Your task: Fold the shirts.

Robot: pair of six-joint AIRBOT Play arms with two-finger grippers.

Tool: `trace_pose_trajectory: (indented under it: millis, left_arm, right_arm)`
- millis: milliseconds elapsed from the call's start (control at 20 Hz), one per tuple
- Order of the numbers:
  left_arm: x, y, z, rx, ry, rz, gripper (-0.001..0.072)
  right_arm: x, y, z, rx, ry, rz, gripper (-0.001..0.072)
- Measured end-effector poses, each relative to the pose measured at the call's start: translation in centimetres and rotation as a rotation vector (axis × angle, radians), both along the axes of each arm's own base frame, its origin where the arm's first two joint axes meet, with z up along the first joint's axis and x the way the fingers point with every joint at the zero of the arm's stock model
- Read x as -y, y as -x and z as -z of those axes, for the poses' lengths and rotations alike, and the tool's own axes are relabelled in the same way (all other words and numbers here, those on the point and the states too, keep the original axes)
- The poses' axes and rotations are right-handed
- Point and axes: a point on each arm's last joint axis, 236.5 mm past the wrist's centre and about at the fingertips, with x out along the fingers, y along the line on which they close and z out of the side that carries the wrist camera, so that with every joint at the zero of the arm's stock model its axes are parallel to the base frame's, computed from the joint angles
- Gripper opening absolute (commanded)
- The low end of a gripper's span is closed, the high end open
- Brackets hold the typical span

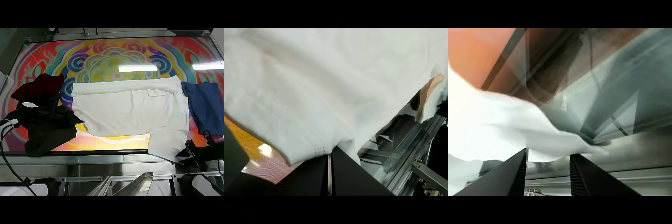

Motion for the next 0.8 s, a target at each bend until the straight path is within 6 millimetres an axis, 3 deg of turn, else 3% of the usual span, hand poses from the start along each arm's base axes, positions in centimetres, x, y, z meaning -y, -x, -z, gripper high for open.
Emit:
trace_pose_trajectory:
  millis: [150, 200, 300, 450, 700, 800]
  left_arm:
    - [0.0, 0.0, 0.0, 0.000, 0.000, 0.000, 0.0015]
    - [0.0, 0.0, 0.0, 0.000, 0.000, 0.000, 0.0015]
    - [0.0, 0.1, 0.0, -0.002, 0.002, 0.002, 0.0015]
    - [0.1, 0.1, -0.1, -0.003, 0.004, 0.003, 0.0015]
    - [0.1, 0.2, -0.1, -0.005, 0.007, 0.006, 0.0015]
    - [0.1, 0.2, -0.2, -0.006, 0.008, 0.008, 0.0015]
  right_arm:
    - [0.2, -0.4, -0.5, 0.016, -0.015, 0.015, 0.0291]
    - [0.7, -1.8, -0.7, 0.057, -0.010, 0.059, 0.0291]
    - [1.1, -0.2, -1.4, 0.008, -0.027, 0.024, 0.0291]
    - [1.7, 0.4, -2.3, -0.011, -0.042, 0.024, 0.0290]
    - [2.1, 0.6, -2.8, -0.007, -0.050, 0.013, 0.0289]
    - [2.5, 0.1, -3.0, 0.016, -0.040, 0.007, 0.0240]
